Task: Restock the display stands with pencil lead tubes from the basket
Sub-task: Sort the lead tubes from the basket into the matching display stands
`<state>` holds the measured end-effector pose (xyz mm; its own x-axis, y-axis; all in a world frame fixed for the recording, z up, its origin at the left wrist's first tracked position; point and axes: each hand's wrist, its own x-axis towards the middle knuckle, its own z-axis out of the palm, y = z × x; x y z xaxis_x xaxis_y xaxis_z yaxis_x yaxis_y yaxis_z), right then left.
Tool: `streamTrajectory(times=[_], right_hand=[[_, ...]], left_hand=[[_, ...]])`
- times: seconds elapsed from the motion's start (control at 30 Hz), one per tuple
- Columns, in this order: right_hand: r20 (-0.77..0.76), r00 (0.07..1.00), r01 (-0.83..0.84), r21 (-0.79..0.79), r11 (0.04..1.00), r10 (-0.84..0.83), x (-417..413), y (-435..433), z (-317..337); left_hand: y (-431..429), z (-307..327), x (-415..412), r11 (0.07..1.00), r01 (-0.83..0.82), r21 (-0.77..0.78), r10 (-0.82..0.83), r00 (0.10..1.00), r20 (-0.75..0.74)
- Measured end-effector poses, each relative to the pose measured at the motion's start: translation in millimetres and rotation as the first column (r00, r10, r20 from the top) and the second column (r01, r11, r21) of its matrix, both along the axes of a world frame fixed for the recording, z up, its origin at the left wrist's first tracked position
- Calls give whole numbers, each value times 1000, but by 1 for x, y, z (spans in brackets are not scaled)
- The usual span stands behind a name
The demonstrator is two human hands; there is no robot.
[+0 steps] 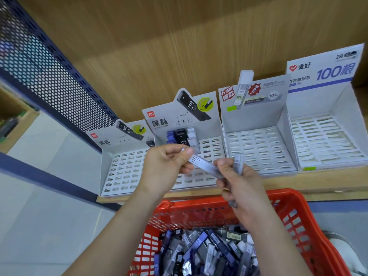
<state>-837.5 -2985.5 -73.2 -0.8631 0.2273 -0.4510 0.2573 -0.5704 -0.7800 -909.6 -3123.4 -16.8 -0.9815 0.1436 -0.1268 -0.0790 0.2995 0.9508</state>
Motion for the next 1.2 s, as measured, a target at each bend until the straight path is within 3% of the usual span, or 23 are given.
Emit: streamTrajectory(times=[0.13, 0.3, 0.4, 0.53, 0.7, 0.8, 0.93, 1.0, 1.07, 1.1, 1.2], right_hand=[[86, 995, 51, 42, 998, -55, -1, -1, -15], [83, 993, 76, 53, 996, -81, -6, 1, -16], [55, 998, 7, 104, 995, -13, -8, -6, -14], [31, 996, -95, 305, 948, 90, -10, -18, -16], [40, 992, -126, 364, 923, 120, -12, -20, -16], [38, 988, -151, 499, 853, 153, -11, -22, -17], [60, 968, -218, 685, 695, 244, -12, -21, -16], [99, 956, -257, 744, 617, 278, -12, -21, -14], [116, 950, -285, 703, 651, 290, -12, -21, -14], [111, 954, -283, 641, 713, 279, -11, -21, -14], [71, 991, -123, 229, 966, 109, -10, -20, -8]], left_hand=[[-10, 2, -17, 981, -61, -186, 25, 982, -189], [-11, -11, -34, 951, -109, -288, 25, 959, -282], [-8, -20, -39, 916, -86, -391, -54, 941, -333], [-2, -27, -36, 851, -47, -524, -195, 897, -397], [1, -30, -37, 745, -3, -667, -406, 791, -457], [3, -39, -39, 652, -6, -758, -506, 741, -441], [11, -38, -37, 771, -67, -634, -324, 815, -481], [16, -36, -41, 783, -93, -615, -271, 840, -471], [16, -34, -42, 761, -109, -639, -293, 821, -489], [14, -33, -43, 751, -115, -650, -318, 800, -509], [8, -28, -34, 783, -143, -605, -283, 784, -552]])
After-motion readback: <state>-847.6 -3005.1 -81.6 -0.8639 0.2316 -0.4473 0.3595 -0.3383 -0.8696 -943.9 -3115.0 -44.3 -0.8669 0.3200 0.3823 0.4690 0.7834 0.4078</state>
